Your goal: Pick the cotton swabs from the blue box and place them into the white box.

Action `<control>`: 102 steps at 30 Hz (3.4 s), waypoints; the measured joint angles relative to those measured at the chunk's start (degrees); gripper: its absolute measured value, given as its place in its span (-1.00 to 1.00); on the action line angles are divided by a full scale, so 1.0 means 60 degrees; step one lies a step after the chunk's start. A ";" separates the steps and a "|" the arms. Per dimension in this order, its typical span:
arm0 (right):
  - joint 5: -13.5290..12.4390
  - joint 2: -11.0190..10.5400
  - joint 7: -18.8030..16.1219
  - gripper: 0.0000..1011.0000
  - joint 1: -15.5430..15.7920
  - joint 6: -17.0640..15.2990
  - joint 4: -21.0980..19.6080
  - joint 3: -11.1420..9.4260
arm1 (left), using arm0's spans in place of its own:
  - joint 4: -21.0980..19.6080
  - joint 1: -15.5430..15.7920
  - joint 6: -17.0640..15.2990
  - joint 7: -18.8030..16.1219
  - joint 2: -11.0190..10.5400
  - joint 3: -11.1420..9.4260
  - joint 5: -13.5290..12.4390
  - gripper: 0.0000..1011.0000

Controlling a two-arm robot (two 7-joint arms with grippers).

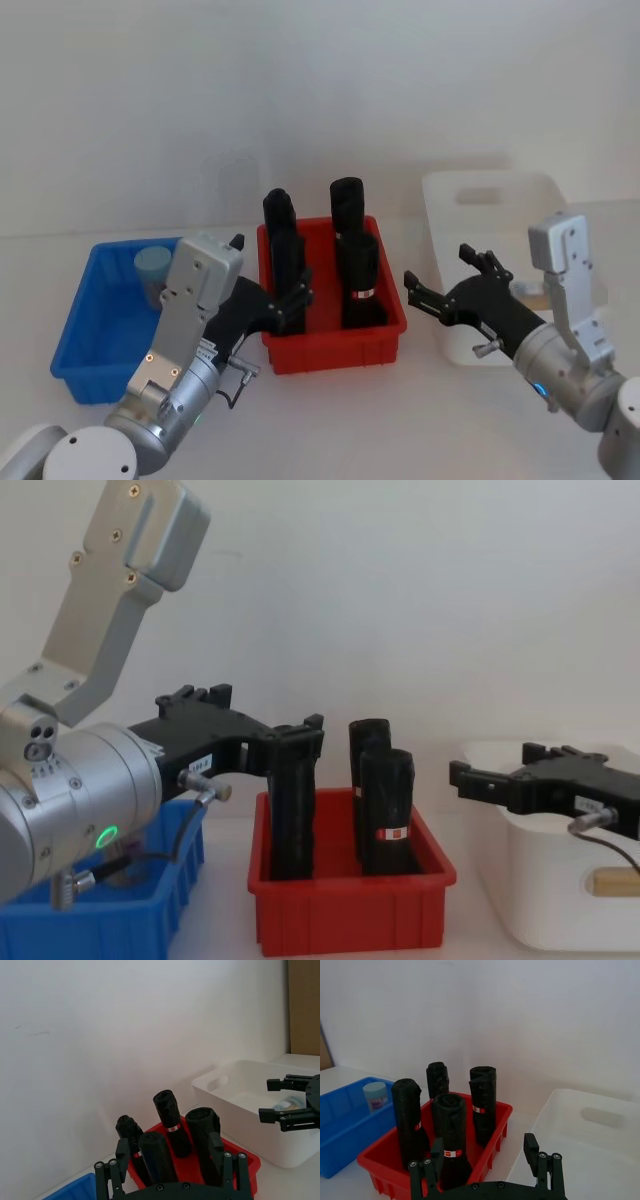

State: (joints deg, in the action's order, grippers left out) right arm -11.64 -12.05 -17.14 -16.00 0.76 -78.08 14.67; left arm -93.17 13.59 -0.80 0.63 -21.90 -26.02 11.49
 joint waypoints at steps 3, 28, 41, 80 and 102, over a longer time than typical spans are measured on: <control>0.0099 0.0210 -0.0302 0.98 -0.0463 0.0151 0.0679 0.0082 | 0.0000 0.0000 0.0000 0.0000 0.0000 0.0000 0.0000 0.99; 0.0654 0.1806 -0.1611 0.92 -0.3763 0.1589 0.6037 0.0730 | -0.0001 0.0000 0.0001 0.0000 0.0001 -0.0001 -0.0001 0.99; 0.0730 0.2357 -0.1622 0.19 -0.4980 0.2181 0.8302 0.0842 | -0.0001 0.0000 0.0001 -0.0001 0.0000 -0.0001 -0.0001 0.99; 0.0250 0.1370 -0.0162 -0.33 -0.2865 0.0872 0.2525 0.0235 | -0.0001 0.0000 0.0001 -0.0001 0.0000 -0.0001 -0.0001 0.99; 0.0487 0.0533 0.1466 0.05 -0.2048 -0.0737 0.0833 -0.0520 | -0.0001 0.0000 0.0001 -0.0001 0.0000 -0.0001 -0.0001 0.99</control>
State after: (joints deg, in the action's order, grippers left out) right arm -8.72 -8.85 -8.35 -28.28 -3.66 -73.08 11.55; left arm -93.18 13.59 -0.79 0.62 -21.89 -26.03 11.48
